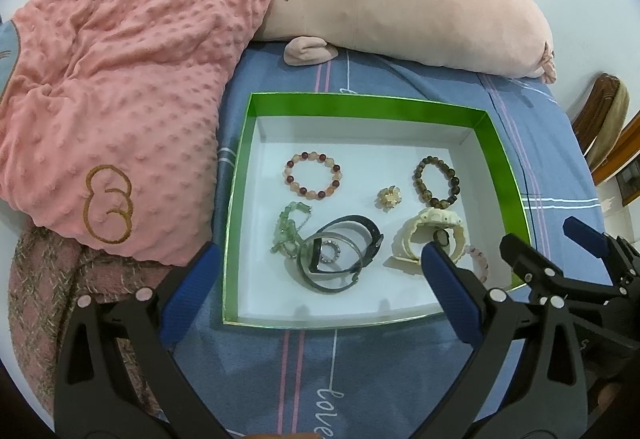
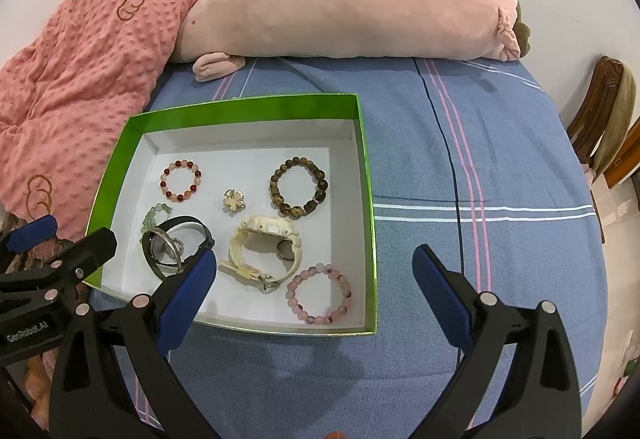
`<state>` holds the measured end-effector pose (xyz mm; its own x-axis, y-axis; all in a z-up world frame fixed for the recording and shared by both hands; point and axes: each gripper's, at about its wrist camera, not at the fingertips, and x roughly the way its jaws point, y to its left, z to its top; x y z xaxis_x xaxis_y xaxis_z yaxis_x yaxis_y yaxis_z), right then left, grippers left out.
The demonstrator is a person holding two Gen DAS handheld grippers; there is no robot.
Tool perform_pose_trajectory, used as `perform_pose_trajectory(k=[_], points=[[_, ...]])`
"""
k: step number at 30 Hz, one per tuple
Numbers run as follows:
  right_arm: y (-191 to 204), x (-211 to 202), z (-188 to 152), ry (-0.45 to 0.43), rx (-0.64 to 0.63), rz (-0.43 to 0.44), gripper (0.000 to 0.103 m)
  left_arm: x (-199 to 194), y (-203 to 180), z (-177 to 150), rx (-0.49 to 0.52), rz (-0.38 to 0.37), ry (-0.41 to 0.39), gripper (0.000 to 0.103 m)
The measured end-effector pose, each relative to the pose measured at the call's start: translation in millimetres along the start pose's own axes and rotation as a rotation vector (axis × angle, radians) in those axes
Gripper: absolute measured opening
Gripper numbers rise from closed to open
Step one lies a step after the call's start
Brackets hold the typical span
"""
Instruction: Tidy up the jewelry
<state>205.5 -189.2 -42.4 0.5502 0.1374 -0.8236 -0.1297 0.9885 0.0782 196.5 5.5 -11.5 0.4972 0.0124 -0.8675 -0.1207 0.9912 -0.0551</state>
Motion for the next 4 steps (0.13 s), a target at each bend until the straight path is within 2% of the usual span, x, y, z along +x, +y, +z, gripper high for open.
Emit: perform_pose_trajectory(k=[4], points=[[-1.5, -0.9, 0.1, -0.005, 0.010, -0.005, 0.098, 1.6, -2.2, 2.1, 0.008, 0.008, 0.004, 0.101]])
